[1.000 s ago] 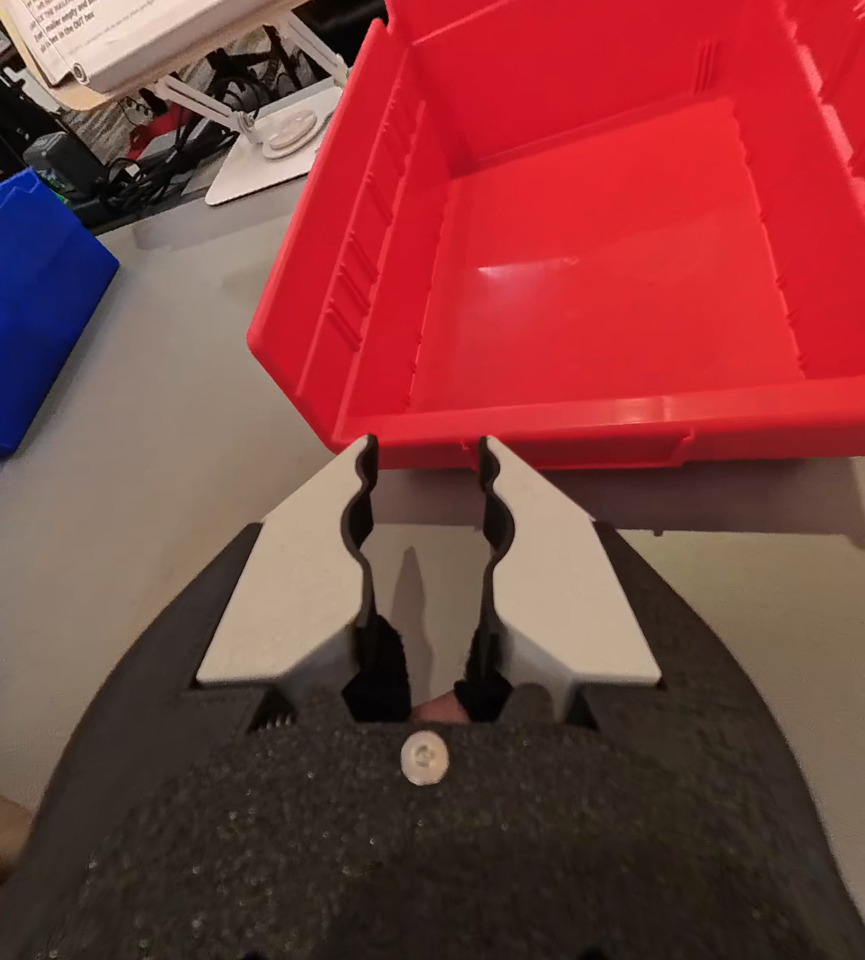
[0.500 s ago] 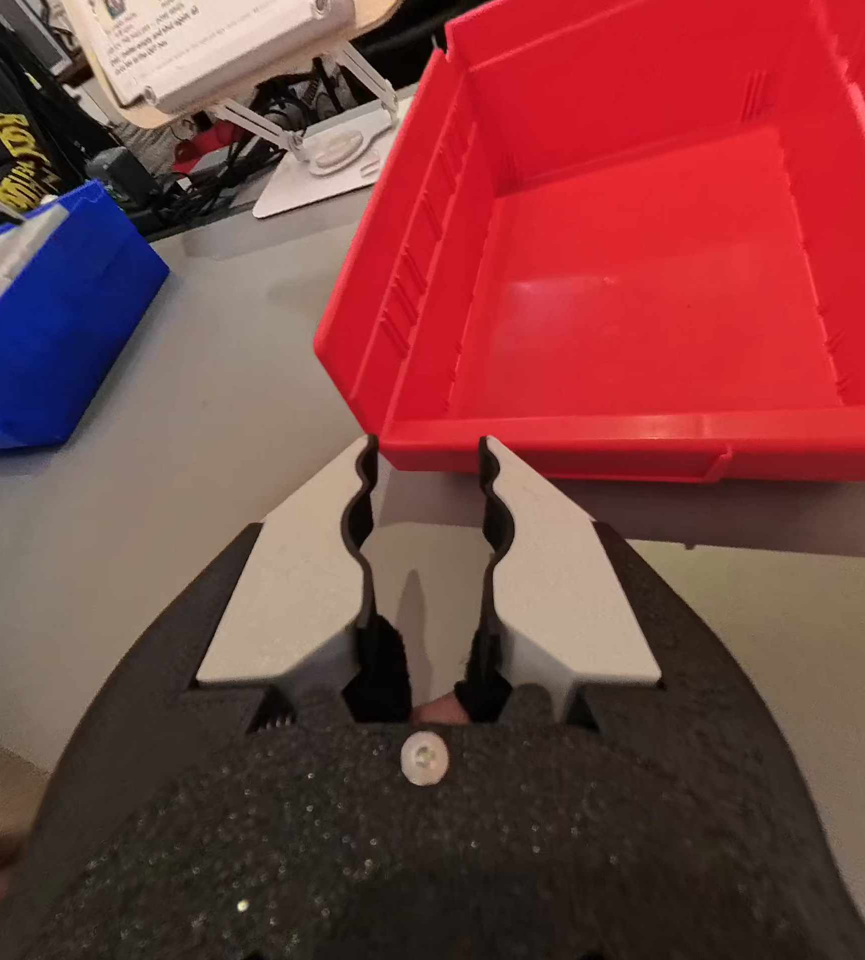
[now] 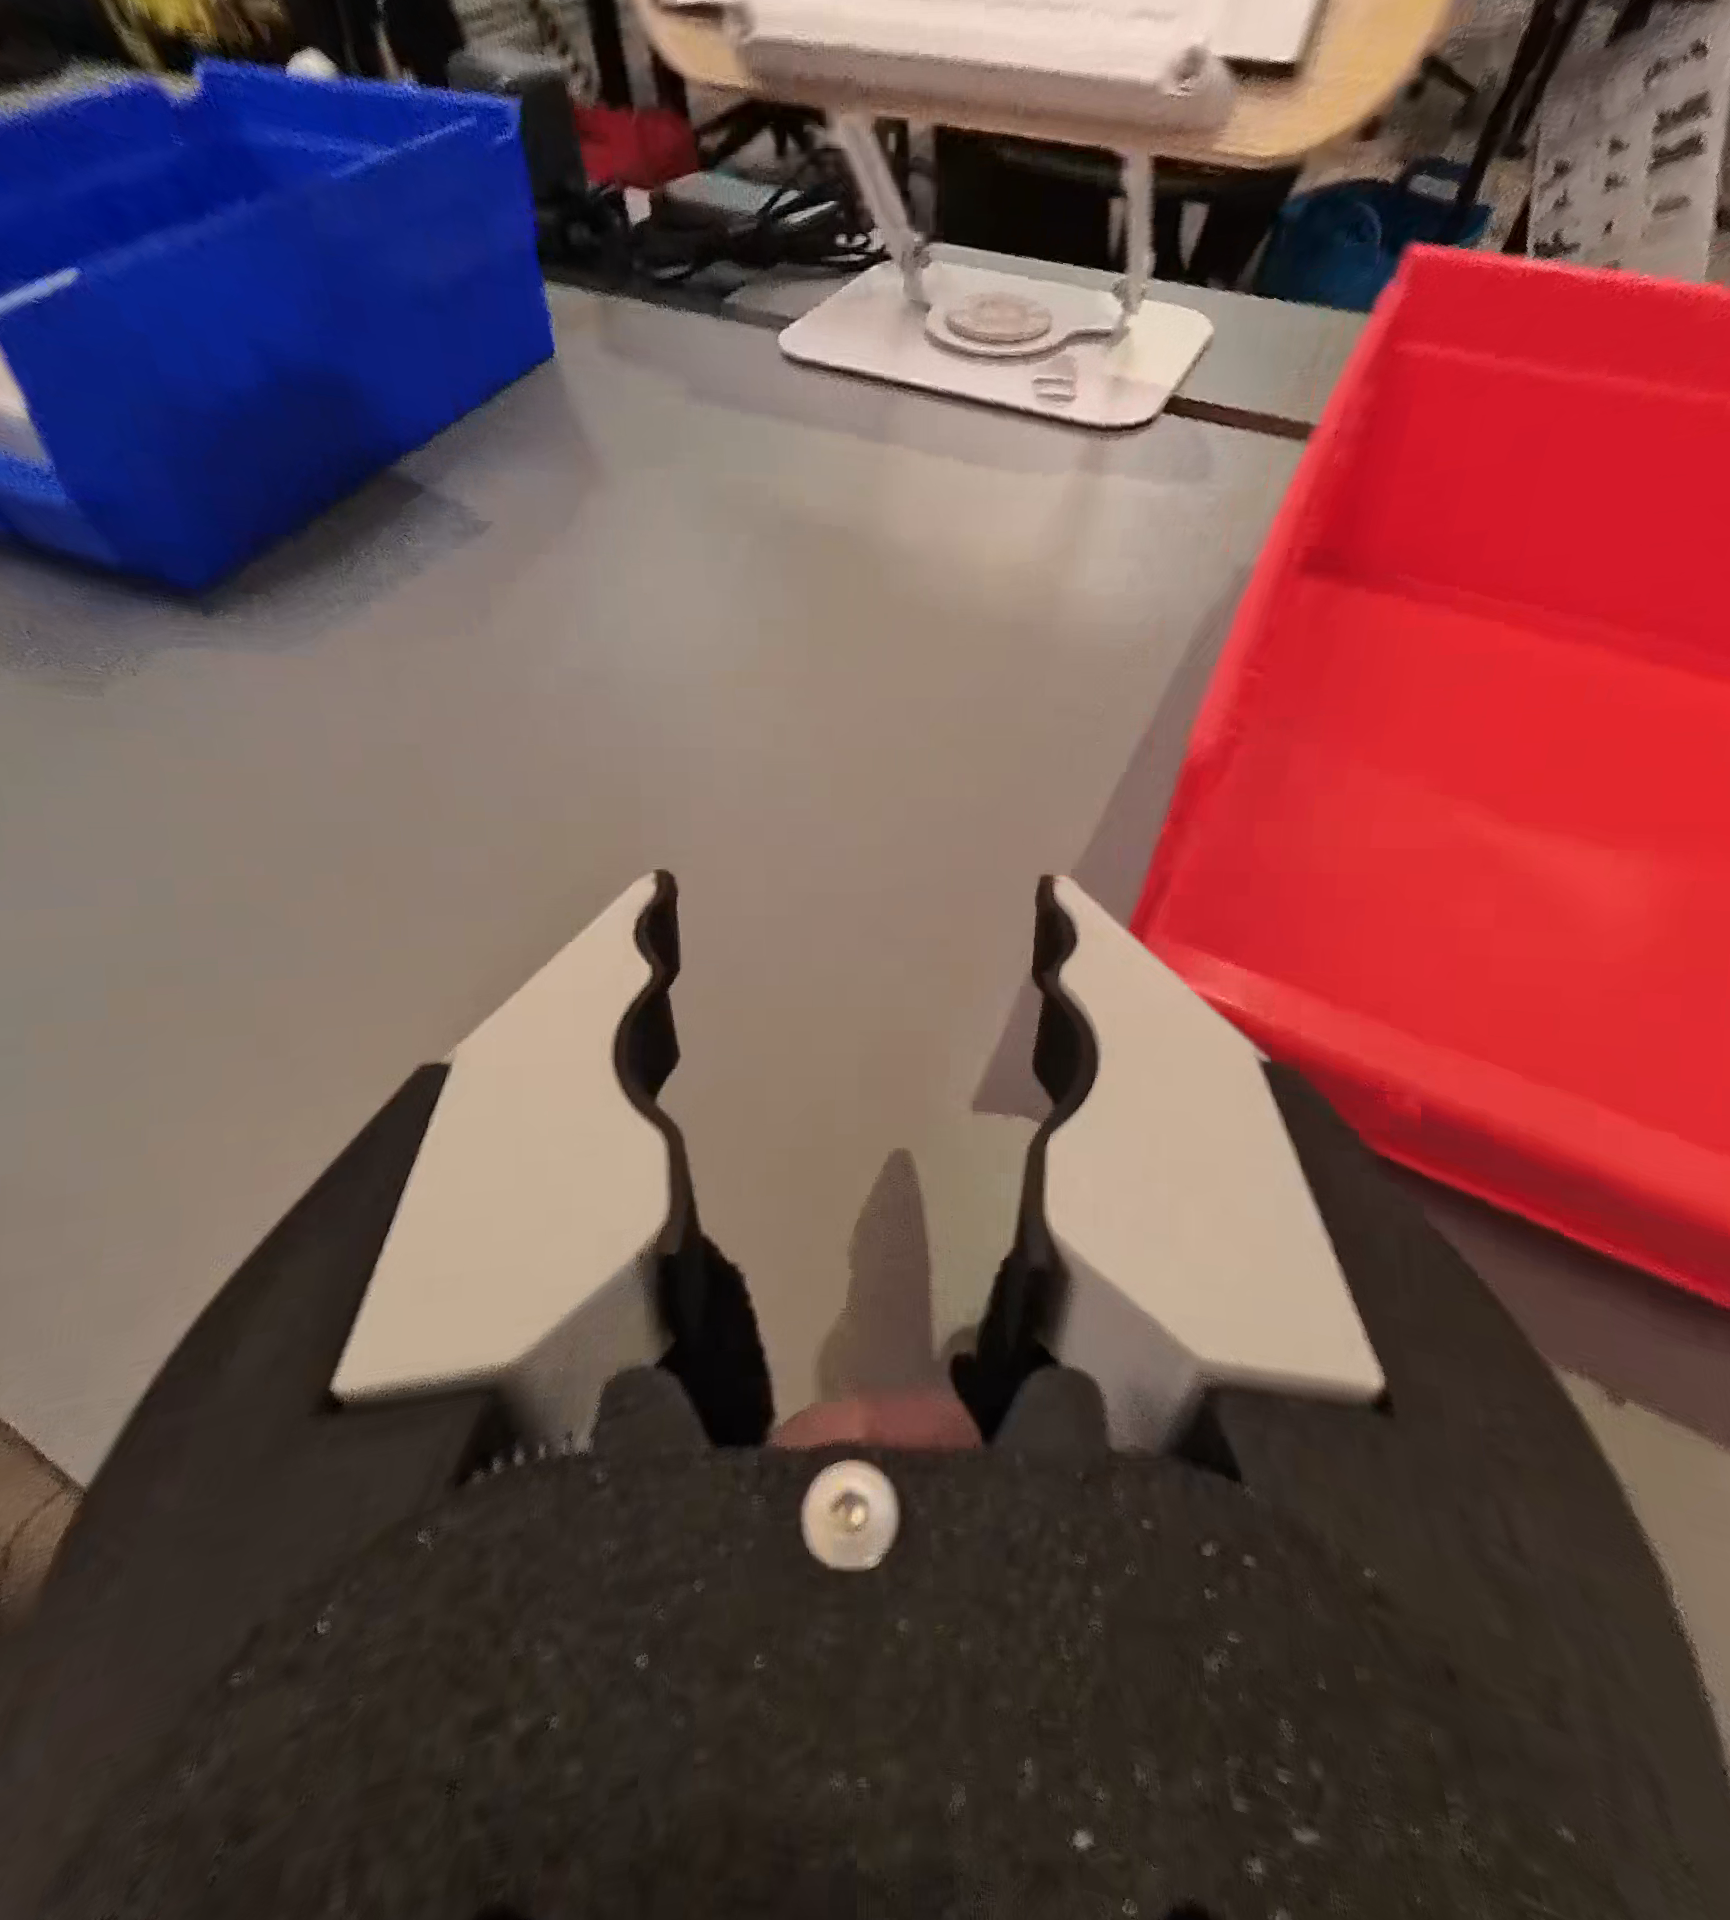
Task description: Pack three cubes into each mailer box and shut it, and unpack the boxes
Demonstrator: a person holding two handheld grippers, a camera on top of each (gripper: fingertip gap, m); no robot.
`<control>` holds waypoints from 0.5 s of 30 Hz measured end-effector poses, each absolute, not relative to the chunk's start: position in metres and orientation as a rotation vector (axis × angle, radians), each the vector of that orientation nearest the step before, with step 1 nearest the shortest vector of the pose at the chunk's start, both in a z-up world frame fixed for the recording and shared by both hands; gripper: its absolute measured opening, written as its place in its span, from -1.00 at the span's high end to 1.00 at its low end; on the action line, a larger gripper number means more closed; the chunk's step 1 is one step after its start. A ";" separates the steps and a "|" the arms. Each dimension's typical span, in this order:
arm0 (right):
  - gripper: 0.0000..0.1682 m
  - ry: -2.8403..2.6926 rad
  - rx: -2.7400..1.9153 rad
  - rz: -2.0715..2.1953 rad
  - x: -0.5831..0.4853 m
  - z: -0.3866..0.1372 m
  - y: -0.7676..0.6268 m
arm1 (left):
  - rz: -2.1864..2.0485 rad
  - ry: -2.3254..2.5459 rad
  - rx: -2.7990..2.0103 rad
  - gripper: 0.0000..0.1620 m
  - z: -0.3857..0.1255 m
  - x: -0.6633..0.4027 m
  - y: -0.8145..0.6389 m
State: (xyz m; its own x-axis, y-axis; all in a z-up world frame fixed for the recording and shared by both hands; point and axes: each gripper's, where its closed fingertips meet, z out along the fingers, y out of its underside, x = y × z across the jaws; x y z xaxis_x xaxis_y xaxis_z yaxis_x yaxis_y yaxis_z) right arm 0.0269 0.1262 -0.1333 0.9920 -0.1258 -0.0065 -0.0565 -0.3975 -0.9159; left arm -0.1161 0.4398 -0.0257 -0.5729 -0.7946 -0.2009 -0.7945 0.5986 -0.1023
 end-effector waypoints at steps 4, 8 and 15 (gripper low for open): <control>0.17 -0.015 -1.976 -0.052 -0.007 -0.129 0.138 | -0.170 2.753 -1.324 -0.45 -0.053 -0.089 0.380; 0.07 -0.120 -2.059 0.050 -0.040 -0.137 0.141 | -0.166 2.873 -1.319 -0.45 -0.091 -0.069 0.345; -0.02 -0.150 -2.033 0.067 -0.042 -0.146 0.141 | -0.165 3.039 -1.325 -0.45 -0.152 -0.057 0.300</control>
State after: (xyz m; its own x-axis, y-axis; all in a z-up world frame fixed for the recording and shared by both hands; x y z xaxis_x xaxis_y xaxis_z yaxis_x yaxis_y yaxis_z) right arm -0.0423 0.1414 -0.1459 0.9906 0.1359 0.0182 0.0774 -0.4442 -0.8926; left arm -0.0574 0.2999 -0.1516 -0.6682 -0.7162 0.2014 -0.7339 0.6790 -0.0199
